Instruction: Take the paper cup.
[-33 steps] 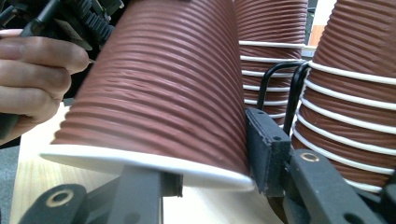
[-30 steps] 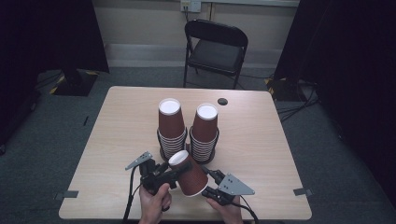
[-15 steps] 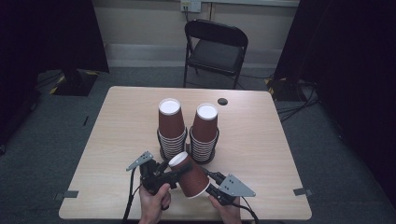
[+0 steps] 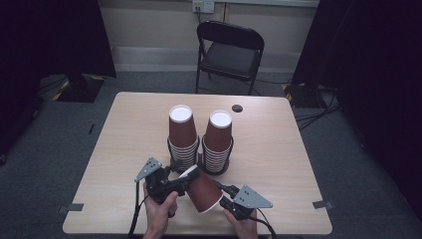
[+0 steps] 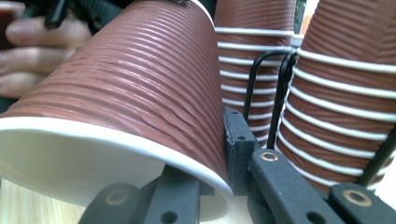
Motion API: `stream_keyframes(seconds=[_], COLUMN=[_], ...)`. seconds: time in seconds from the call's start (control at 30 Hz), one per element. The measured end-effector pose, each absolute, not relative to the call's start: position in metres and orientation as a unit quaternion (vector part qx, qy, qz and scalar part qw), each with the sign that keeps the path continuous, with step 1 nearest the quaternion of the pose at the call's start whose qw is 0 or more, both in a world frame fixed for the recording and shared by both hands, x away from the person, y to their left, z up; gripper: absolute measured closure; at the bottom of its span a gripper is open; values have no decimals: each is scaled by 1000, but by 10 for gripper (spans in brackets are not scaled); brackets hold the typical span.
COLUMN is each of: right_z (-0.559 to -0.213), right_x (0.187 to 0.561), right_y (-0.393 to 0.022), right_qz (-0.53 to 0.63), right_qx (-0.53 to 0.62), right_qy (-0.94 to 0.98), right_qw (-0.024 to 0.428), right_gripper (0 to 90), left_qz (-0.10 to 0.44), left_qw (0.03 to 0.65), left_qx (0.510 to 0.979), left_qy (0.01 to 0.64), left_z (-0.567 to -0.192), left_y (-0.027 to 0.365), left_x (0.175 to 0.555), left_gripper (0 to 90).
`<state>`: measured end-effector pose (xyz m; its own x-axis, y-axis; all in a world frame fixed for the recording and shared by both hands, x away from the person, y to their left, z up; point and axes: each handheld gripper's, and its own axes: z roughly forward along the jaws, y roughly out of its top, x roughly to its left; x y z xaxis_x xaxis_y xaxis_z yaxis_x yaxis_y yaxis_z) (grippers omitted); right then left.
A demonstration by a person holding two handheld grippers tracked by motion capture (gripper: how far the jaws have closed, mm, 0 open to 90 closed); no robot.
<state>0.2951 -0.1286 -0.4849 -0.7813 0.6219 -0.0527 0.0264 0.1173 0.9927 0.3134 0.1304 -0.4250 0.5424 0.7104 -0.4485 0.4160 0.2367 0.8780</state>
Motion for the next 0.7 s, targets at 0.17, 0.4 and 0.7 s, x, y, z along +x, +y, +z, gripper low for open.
stream_keyframes(seconds=[0.17,0.4,0.7], right_z=[-486,-486,-483], right_x=[300,304,308], right_y=[-129,-132,-137], right_qz=[596,581,553], right_qx=[248,268,285], right_qy=[729,738,757], right_qw=[228,215,199], right_gripper=[844,844,845], left_qz=[161,175,246], left_qw=[631,628,579], left_qx=[611,630,675], left_qy=[449,422,386], left_z=[-424,-430,-444], left_y=[138,146,153], left_x=[314,314,309], left_gripper=[154,155,166])
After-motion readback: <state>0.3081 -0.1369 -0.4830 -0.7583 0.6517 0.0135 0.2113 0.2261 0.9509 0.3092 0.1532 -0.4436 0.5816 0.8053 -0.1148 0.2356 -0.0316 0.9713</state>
